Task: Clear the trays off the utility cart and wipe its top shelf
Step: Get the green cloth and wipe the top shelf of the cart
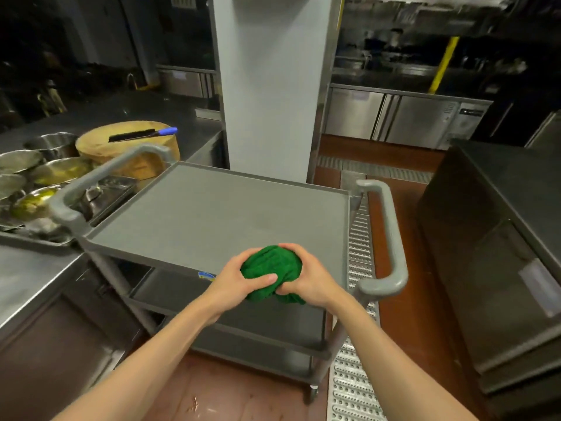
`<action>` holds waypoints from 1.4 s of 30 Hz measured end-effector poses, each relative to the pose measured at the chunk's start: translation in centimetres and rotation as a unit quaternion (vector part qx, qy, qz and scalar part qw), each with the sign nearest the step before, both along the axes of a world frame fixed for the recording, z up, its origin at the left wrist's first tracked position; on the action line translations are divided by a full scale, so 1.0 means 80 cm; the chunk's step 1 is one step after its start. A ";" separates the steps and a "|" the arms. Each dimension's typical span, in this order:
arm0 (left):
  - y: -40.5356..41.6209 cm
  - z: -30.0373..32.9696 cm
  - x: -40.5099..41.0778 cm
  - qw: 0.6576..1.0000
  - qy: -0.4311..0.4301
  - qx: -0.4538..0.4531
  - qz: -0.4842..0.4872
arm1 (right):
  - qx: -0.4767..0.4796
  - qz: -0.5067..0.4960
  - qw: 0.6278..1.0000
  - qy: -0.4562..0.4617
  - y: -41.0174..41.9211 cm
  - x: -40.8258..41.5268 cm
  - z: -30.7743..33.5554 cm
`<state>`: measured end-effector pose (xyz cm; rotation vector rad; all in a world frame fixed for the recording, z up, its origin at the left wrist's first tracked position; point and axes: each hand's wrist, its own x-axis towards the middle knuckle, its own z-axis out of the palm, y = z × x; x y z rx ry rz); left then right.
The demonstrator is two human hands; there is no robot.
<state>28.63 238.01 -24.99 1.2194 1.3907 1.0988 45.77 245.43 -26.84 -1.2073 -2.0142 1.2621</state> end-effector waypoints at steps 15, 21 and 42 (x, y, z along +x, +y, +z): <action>0.318 -0.101 -0.053 0.958 0.213 0.036 -0.189 | -0.006 -0.176 0.977 -0.122 0.212 -0.035 -0.071; 0.416 -0.106 -0.015 0.931 0.225 0.092 -0.272 | 0.022 -0.266 0.953 -0.146 0.264 -0.008 -0.080; 0.707 -0.211 0.045 0.850 0.407 0.237 -0.235 | 0.175 -0.262 0.899 -0.304 0.544 0.032 -0.192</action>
